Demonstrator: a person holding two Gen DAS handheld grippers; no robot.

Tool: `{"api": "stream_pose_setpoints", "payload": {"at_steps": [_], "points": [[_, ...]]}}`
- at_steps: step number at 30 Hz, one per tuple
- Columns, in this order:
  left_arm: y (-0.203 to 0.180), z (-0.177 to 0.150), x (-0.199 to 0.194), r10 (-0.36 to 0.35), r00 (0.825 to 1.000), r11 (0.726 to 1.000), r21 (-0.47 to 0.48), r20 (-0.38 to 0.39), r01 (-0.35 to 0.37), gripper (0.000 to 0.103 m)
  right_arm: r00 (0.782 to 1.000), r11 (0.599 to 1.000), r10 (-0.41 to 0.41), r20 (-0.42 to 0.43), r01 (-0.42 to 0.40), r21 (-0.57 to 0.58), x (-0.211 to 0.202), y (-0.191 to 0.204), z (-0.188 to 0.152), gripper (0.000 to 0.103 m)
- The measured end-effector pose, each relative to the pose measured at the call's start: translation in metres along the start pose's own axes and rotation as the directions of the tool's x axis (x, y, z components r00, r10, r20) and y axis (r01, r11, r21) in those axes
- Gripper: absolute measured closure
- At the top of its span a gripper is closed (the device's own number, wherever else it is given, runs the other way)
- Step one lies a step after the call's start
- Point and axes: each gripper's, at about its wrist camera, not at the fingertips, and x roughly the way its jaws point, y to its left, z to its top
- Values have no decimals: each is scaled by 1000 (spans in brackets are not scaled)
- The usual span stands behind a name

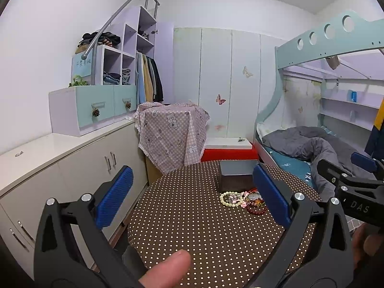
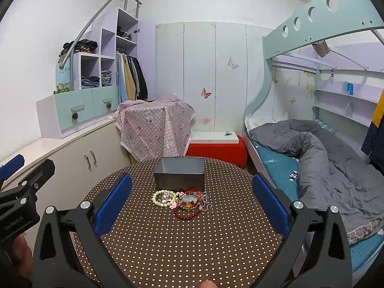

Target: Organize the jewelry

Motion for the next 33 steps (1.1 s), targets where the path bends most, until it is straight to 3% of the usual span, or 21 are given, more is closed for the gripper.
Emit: {"api": "stream_pose_setpoints", "payload": {"at_steps": [25,30,33], "points": [[-2,-9,16,6,999,1000,7,-47,-6,5,1000,1000,17,-21,-17,-4,15,-3,-7,7],[-6,-19,42,-6,992,1000,19,-128,8,5,998,1000,-8,-68,6,-27,38,-12,-15,7],[-7,-32,82,-13,974,1000,20,-224,18,5,992,1000,-17,-126,15,-13,60,-26,-25,7]]}}
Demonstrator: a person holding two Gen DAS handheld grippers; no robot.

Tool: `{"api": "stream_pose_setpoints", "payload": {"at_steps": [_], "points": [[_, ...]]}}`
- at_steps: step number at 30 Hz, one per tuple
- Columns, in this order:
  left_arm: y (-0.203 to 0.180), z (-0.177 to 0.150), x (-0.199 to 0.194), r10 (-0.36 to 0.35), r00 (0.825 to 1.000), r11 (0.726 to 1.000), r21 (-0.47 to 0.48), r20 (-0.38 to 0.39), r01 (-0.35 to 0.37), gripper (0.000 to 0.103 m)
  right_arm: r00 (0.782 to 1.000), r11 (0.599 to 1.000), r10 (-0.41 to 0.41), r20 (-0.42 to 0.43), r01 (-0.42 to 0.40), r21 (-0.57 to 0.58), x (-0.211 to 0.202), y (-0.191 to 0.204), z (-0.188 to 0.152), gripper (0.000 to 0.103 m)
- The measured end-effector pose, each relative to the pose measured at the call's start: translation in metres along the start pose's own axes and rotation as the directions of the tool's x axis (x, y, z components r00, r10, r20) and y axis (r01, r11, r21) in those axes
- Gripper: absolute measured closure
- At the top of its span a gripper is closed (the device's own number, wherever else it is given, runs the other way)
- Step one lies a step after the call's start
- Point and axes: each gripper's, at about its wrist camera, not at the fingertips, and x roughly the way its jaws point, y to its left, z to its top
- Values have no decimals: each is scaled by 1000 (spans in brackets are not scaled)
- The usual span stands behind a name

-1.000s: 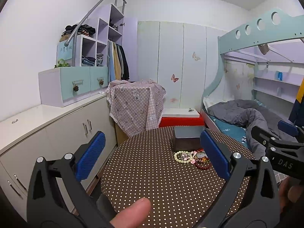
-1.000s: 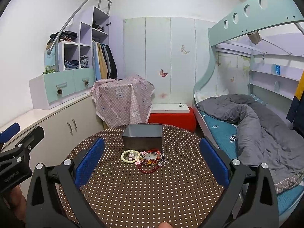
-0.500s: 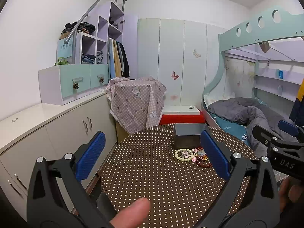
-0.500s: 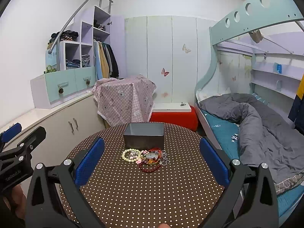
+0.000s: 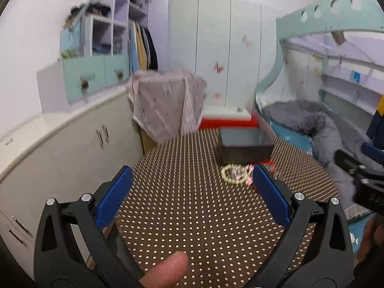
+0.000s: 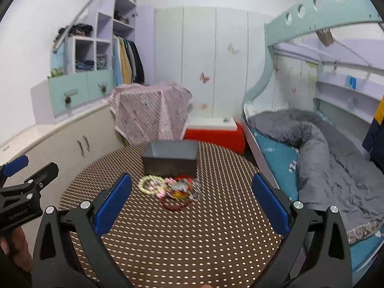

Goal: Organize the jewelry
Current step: 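Grasp the pale green bead bracelet with the left gripper while the right grasps the red string bracelet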

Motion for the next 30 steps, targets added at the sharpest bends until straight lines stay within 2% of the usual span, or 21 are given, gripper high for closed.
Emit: {"api": "stream_pose_setpoints", "payload": {"at_steps": [6,8,12,20,22,24,25,26,27,28,29,30], "points": [[-10,-6,81,-16,989,999,33,-150,21,5,994,1000,-5,-113,7,11,41,-18,-22,7],[-18,-7,113,-27,978,998,57,-205,40,5,990,1000,-4,-143,6,12,52,-21,-28,7],[-30,-10,157,-17,964,992,113,-266,49,5,982,1000,11,-188,-7,22,74,-29,-35,7],[-35,-13,223,-16,921,992,112,-389,64,6,972,999,41,-231,-36,27,107,-34,-31,7],[-37,-16,232,-55,902,990,95,-429,106,17,970,999,45,-239,-41,23,113,-34,-28,7],[-37,-15,234,-97,895,988,65,-436,139,28,966,998,64,-251,-60,23,123,-35,-24,7],[-38,-14,233,-107,896,986,67,-430,149,41,963,997,79,-258,-75,23,129,-35,-21,7],[-40,-13,232,-121,897,983,73,-425,167,50,960,996,85,-267,-82,22,134,-35,-19,8],[-42,-11,232,-133,897,980,77,-422,181,71,955,996,94,-281,-92,21,140,-34,-16,12],[-46,-11,231,-152,894,974,89,-421,207,87,949,993,116,-294,-114,23,149,-34,-13,19],[-49,-10,230,-170,892,968,96,-420,230,93,943,991,131,-305,-129,27,156,-33,-11,23],[-51,-11,228,-190,889,963,96,-417,251,94,938,990,141,-318,-139,27,164,-31,-9,28]]}}
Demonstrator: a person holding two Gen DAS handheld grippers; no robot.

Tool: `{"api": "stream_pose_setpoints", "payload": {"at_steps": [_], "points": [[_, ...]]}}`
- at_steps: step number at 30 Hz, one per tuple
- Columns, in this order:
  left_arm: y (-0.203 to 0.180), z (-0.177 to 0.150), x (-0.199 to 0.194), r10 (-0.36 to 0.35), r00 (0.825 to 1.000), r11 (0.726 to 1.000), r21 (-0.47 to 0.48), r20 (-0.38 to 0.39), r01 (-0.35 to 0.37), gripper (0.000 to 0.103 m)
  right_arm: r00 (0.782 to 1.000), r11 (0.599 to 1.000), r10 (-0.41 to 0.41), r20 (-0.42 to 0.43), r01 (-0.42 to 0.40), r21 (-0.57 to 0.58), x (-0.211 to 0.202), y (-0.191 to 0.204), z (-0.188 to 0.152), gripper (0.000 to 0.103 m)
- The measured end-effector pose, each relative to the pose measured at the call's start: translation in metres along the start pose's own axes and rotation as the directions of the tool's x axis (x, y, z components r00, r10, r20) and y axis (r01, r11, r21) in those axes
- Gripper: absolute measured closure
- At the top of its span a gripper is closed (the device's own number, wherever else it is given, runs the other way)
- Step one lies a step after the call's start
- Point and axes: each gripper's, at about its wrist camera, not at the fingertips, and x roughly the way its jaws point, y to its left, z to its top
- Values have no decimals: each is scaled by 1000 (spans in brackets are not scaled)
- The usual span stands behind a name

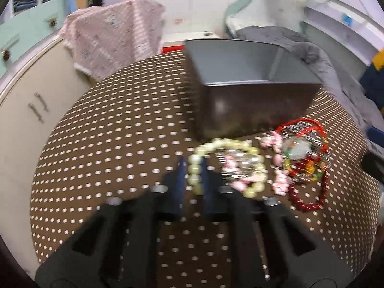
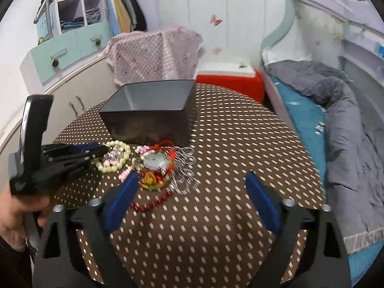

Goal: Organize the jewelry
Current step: 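Grasp the pale green bead bracelet with the left gripper while the right grasps the red string bracelet, then carry both bracelets over the metal box and open both grippers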

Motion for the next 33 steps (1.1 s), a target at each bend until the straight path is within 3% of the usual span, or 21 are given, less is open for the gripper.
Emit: {"api": "stream_pose_setpoints", "payload": {"at_steps": [2,5,7,8,18,27,33], "points": [[-1,-2,-4,-35,999,999,-6,17,36,94,999,1000,13,-44,-14,-25,19,4,9,36],[0,-8,-20,-42,998,999,-17,51,43,94,991,997,53,-121,-60,-55,44,10,13,66],[4,-13,-32,-51,996,998,-25,71,53,94,991,994,67,-115,-76,-77,42,14,14,92],[7,-16,-38,-51,995,998,-27,82,54,94,991,993,72,-109,-82,-83,39,14,15,96],[18,-11,-98,-70,974,997,-7,217,74,94,975,974,222,26,-220,-43,-39,1,33,97],[16,-5,-142,-116,948,993,21,296,115,94,966,968,246,78,-241,-75,-75,12,39,97],[18,12,-159,-140,935,990,25,327,139,94,963,967,242,118,-230,-106,-88,18,62,97]]}}
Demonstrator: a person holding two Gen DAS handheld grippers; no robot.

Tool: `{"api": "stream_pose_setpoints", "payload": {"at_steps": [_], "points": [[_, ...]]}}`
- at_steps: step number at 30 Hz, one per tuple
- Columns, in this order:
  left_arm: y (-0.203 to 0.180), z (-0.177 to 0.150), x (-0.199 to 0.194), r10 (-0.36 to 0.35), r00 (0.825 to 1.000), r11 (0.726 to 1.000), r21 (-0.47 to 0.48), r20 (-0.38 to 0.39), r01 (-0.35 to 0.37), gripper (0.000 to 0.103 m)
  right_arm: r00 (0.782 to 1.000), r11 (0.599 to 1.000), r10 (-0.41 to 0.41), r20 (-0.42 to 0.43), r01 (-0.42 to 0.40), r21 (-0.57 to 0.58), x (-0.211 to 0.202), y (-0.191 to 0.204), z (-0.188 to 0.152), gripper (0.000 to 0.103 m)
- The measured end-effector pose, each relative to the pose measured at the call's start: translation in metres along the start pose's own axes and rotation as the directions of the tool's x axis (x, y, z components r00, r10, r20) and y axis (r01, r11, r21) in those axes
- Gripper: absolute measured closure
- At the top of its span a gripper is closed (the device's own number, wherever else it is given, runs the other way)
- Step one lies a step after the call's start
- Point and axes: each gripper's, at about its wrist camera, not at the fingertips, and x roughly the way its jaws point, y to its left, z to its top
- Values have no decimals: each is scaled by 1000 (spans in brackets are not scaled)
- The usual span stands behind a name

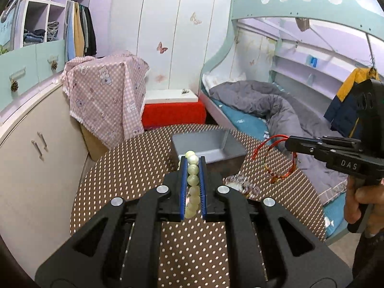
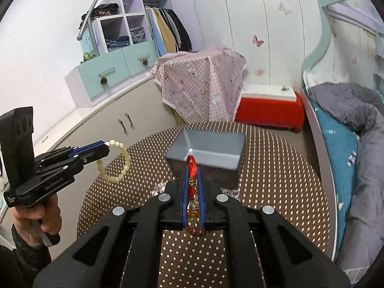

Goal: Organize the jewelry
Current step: 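Carry both bracelets over the metal box and open both grippers, then withdraw both grippers from the box toward the remaining jewelry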

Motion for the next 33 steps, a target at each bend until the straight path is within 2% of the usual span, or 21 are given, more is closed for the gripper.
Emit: {"api": "stream_pose_setpoints", "payload": {"at_steps": [8,12,15,18,19,20,21,22,23,25,30,33], "points": [[1,57,31,-32,999,999,-14,-1,32,94,999,999,-32,34,32,-15,15,-3,57,97],[-1,76,57,-33,999,999,-20,-29,32,94,999,999,-50,-6,50,3,42,-16,73,97],[-1,84,80,-34,997,999,-30,-66,32,94,996,998,-61,-68,63,24,73,-28,77,97],[-1,86,109,-6,990,1000,-27,-142,2,93,991,995,-70,-115,77,56,95,-37,77,91],[0,86,113,3,988,1000,-28,-153,-8,87,989,993,-84,-125,94,71,99,-41,75,77],[2,86,115,13,987,999,-32,-159,-18,74,988,991,-96,-119,106,80,97,-42,74,52],[4,85,113,36,988,998,-40,-153,-42,29,987,987,-122,-102,131,88,94,-43,74,39],[9,83,104,79,992,995,-56,-101,-84,6,984,981,-164,-72,170,94,86,-44,73,23],[10,84,97,95,994,993,-61,-60,-98,6,985,980,-166,-52,170,103,80,-45,72,12],[13,82,83,125,992,990,-59,-32,-127,6,984,977,-174,-25,176,118,68,-48,69,8],[17,78,44,212,977,976,-63,32,-210,6,975,962,-221,37,212,170,32,-55,65,8],[13,74,19,227,971,973,-68,71,-222,6,969,959,-239,69,224,173,14,-53,63,8]]}}
